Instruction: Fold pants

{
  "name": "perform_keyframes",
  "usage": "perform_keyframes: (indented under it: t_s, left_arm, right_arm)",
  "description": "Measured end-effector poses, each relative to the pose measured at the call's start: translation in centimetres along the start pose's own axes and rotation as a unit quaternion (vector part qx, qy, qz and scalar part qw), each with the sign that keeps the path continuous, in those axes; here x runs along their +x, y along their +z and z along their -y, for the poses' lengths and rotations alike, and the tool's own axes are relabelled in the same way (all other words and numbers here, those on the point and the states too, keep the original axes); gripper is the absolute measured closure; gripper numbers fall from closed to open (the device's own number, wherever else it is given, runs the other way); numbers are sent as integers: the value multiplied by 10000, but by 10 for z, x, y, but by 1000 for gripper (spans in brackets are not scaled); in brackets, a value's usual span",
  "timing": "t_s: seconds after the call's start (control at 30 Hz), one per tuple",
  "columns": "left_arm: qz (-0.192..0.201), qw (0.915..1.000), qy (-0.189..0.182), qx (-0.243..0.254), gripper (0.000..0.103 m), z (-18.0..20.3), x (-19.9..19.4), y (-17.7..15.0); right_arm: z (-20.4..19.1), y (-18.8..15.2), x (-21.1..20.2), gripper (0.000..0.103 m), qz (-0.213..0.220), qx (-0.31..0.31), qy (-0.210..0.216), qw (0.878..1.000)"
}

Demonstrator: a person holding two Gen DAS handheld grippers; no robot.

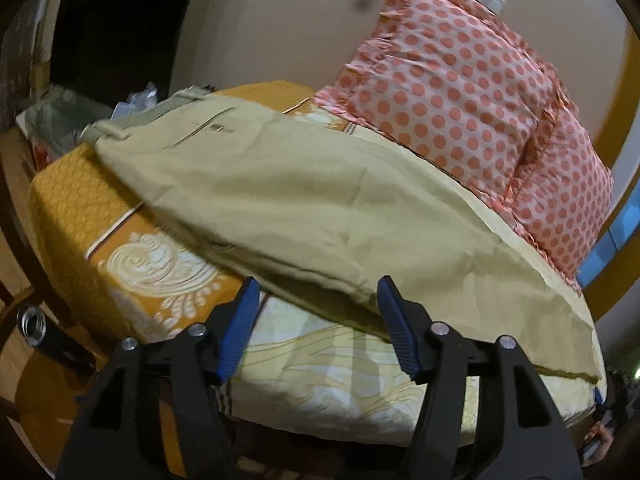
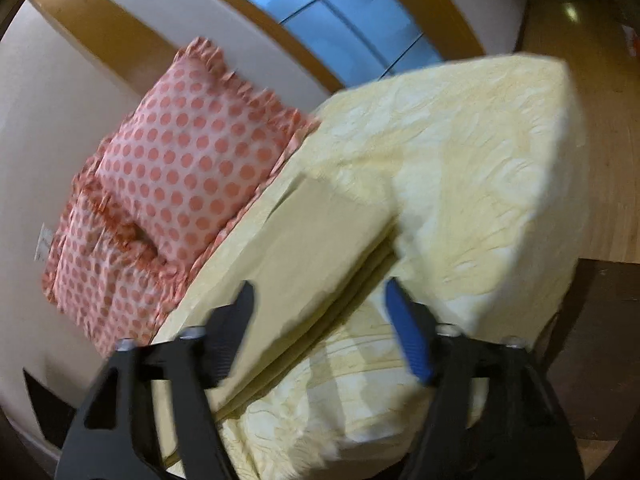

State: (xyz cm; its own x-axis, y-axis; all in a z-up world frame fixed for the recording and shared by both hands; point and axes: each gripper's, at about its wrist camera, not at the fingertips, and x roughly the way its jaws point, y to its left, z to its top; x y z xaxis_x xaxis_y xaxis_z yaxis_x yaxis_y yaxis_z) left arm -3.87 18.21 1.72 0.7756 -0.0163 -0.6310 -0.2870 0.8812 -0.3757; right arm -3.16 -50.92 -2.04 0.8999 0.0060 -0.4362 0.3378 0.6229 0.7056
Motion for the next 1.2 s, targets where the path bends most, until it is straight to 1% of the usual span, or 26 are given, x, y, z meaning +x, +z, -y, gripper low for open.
perform_keyframes:
  t_s: [0.1, 0.17, 0.2, 0.23, 0.3, 0.33, 0.4, 0.43, 0.47, 0.5, 0.53, 0.57, 0.6, 0.63, 0.67, 0.73, 0.77, 0.8, 0.83, 0.87, 0.9, 0.97, 1.07, 1.1, 1.17, 1.2]
  left_arm:
    - [17, 9998, -81, -178, 40, -8, 0, 0]
    - [15, 9998, -102, -184, 38, -9, 0, 0]
    - [19, 9997, -125, -190, 37, -9, 0, 1]
    - [20, 9997, -135, -190, 36, -9, 0, 1]
    - [27, 9997, -155, -202, 36, -11, 0, 1]
    - [33, 9996, -173, -220, 36, -12, 0, 1]
    - [39, 9994, -194, -269, 35, -14, -3, 0]
    - [59, 9993, -197, -303, 35, -16, -5, 0]
    - [87, 9992, -188, -343, 34, -19, -7, -1]
    - [110, 9990, -192, -378, 34, -21, -8, -1]
    - [121, 9989, -208, -398, 34, -23, -8, -1]
    - [129, 9988, -238, -409, 34, -24, -8, 0]
    - [126, 9988, -251, -390, 34, -25, -8, 0]
    - [126, 9989, -241, -373, 34, -24, -8, 0]
    - [127, 9991, -239, -332, 33, -23, -8, 0]
    - [139, 9992, -250, -282, 31, -22, -7, 0]
    - [148, 9992, -252, -258, 30, -21, -6, 0]
    - [157, 9993, -261, -230, 30, -20, -6, 0]
    - [161, 9993, -266, -218, 30, -20, -6, 0]
    - [164, 9992, -279, -216, 30, -21, -6, 0]
    - [166, 9992, -302, -224, 30, -22, -6, 0]
    - [171, 9989, -349, -263, 30, -23, -7, 0]
    - [192, 9983, -411, -358, 30, -27, -7, 1]
    - [220, 9980, -435, -410, 30, -28, -8, 2]
    - [289, 9971, -510, -483, 30, -31, -10, 5]
    - [322, 9968, -529, -514, 30, -31, -12, 6]
  right_arm:
    - [-17, -7, 9, 49, 122, -526, -322, 9980]
    - [-19, -9, 9, 49, 312, -623, -464, 9965]
    - [-19, -9, 8, 78, 422, -754, -519, 9949]
    - [-18, -7, 8, 101, 446, -811, -344, 9951]
    - [-15, -2, 17, 100, 324, -787, -418, 9955]
    - [-14, -2, 24, 103, 146, -743, -503, 9959]
    - [-14, -5, 24, 99, 19, -612, -665, 9959]
    - [-13, -7, 22, 99, 10, -546, -682, 9962]
    - [-14, -9, 17, 95, 74, -527, -826, 9952]
    - [-16, -13, 11, 84, 220, -621, -1042, 9924]
    - [-17, -16, 8, 80, 352, -702, -1241, 9892]
    - [-19, -19, 5, 69, 511, -779, -1321, 9868]
    - [-19, -21, 6, 65, 552, -851, -1293, 9864]
    - [-21, -21, 9, 64, 586, -945, -1334, 9848]
    - [-23, -22, 12, 61, 639, -1065, -1385, 9826]
    - [-27, -21, 22, 60, 697, -1377, -1384, 9783]
    - [-30, -21, 26, 60, 701, -1518, -1348, 9767]
    - [-31, -21, 32, 73, 683, -1635, -1229, 9765]
    - [-30, -20, 34, 86, 588, -1576, -1037, 9803]
    - [-27, -19, 36, 93, 480, -1430, -835, 9850]
    - [-28, -18, 33, 96, 498, -1364, -712, 9868]
    - [-32, -18, 27, 96, 570, -1340, -548, 9878]
    - [-73, -18, 23, 96, 619, -1831, -112, 9811]
    - [-101, -21, 22, 96, 551, -2065, 256, 9766]
    - [-140, -29, 23, 96, 435, -2367, 748, 9677]
    - [-171, -40, 24, 96, 268, -2598, 1146, 9585]
